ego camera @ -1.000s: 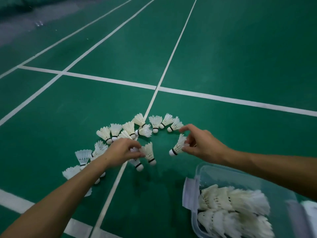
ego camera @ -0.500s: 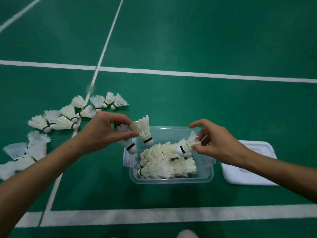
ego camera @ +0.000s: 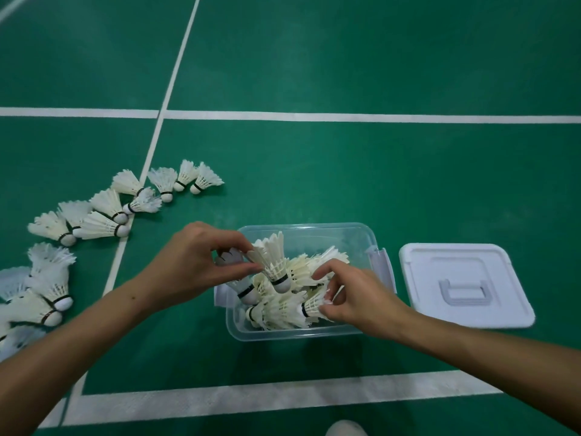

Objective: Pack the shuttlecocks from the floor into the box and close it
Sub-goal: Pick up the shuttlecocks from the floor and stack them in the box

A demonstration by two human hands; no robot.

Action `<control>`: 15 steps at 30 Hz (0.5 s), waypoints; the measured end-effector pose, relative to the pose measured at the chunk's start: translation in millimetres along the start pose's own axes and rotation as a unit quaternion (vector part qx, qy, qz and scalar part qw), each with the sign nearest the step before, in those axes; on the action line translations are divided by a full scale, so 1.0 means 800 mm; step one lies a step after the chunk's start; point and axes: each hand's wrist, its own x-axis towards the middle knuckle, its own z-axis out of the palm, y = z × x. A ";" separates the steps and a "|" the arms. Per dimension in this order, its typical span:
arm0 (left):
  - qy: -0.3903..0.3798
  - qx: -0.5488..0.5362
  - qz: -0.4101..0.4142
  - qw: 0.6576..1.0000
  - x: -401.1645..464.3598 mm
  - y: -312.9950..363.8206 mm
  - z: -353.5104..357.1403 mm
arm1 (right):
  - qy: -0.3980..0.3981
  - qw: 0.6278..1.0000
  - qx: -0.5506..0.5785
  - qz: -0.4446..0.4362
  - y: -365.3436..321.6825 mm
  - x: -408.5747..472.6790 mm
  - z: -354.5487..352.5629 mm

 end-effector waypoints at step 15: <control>-0.016 0.047 0.024 0.998 0.002 0.010 0.012 | -0.108 0.989 0.089 0.040 -0.011 0.009 0.003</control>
